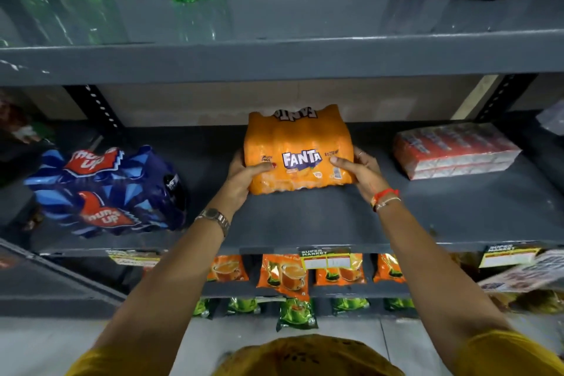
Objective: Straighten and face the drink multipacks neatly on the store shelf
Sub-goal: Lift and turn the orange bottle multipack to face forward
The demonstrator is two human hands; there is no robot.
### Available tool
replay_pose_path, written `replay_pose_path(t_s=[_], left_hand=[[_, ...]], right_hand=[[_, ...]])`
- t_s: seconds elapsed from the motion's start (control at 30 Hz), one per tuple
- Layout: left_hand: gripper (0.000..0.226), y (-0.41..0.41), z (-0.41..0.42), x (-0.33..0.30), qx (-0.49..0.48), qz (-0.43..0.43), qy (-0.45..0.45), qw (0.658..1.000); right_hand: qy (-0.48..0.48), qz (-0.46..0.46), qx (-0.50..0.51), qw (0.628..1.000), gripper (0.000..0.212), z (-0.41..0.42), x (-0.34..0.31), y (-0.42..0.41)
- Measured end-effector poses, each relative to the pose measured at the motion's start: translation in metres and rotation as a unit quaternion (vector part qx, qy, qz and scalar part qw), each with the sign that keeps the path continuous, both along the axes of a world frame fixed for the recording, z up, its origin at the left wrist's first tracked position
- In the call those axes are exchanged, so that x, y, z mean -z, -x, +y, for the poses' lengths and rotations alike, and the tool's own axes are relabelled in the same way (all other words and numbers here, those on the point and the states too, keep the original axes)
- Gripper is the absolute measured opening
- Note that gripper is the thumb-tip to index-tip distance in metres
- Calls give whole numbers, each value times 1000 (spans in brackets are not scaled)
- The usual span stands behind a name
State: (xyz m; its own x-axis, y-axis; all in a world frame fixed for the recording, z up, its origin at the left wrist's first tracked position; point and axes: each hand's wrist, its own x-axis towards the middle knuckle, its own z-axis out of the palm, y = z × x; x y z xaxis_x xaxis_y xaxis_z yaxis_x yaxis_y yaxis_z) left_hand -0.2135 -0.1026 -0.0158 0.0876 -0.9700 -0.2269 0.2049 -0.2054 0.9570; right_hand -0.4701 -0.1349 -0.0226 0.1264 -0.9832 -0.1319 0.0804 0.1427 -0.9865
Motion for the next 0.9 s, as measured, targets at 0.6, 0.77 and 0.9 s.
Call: replay_pose_path(t_s=[0.6,0.77,0.9], left_hand=[[114,10,67,23,11,-173,72,982],[113,43,97,9,-198,-294,108,929],[67,82,122,13,-219,-223,128,941]], right_hand=[[39,105,-160,981,106,37,-8,26],[-2,32,-94,995,103,33,-14,21],[-40,-22,-99,994,88,39,-12,12]])
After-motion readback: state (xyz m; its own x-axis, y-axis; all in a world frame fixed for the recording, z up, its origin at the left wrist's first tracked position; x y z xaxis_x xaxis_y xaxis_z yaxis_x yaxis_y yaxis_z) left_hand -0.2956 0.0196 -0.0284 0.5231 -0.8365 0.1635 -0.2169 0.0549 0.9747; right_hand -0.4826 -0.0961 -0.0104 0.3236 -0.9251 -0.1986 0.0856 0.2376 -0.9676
